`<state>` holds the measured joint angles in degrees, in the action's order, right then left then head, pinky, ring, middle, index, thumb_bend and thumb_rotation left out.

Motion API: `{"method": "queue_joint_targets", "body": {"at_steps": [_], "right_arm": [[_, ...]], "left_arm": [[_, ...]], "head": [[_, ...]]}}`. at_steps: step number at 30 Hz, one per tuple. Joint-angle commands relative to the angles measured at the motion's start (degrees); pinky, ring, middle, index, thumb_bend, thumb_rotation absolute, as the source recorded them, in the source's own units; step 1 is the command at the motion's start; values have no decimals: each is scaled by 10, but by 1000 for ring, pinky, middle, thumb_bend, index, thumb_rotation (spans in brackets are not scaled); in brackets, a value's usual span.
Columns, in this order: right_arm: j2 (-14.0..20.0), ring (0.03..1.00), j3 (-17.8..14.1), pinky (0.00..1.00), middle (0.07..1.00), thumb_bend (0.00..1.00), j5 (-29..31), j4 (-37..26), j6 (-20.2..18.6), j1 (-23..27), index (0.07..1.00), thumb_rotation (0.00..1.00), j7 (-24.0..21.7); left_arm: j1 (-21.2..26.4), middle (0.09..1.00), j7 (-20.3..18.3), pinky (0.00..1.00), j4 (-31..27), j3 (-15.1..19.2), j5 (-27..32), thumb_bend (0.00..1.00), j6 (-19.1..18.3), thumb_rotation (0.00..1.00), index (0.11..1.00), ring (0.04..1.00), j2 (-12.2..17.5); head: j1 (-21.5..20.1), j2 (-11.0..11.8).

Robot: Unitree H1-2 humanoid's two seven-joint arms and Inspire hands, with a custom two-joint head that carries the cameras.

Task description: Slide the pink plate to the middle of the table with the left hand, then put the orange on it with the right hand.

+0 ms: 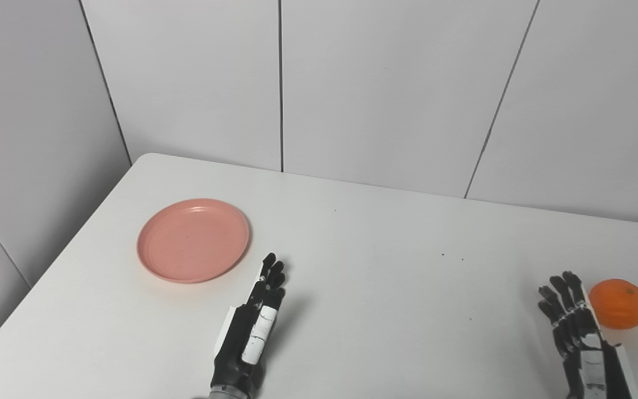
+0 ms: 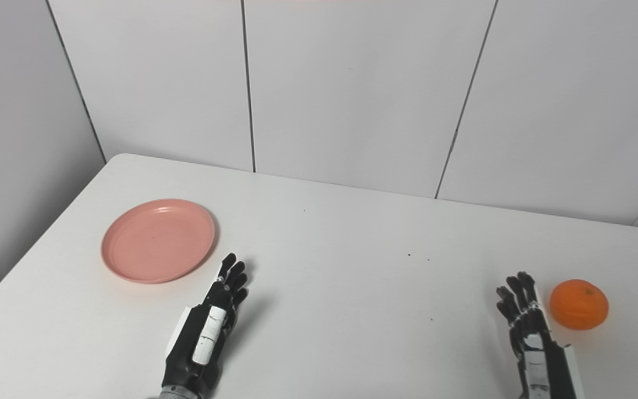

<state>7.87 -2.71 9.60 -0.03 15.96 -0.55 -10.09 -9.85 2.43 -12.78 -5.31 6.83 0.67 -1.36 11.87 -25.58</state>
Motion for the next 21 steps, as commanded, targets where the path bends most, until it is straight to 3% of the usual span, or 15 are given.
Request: {"method": "queue_joint_targets", "body": {"at_steps": [1,10,21], "right_arm": [[-20,932,9,937,953,872,0,70,-3,-38,960,1000,2],[-24,921,12,910,946,872,-12,78,-7,-33,937,1000,7],[-27,898,12,876,943,878,-24,84,-8,-28,923,1000,7]], "left_arm": [[-47,972,-7,969,-24,7,8,841,-13,873,955,970,2],[-1,996,-28,1000,-74,24,45,842,-64,948,988,994,15],[43,923,-33,951,-142,44,41,913,-117,948,918,920,23]], "head": [[-1,0],[-3,8],[-2,12]]}}
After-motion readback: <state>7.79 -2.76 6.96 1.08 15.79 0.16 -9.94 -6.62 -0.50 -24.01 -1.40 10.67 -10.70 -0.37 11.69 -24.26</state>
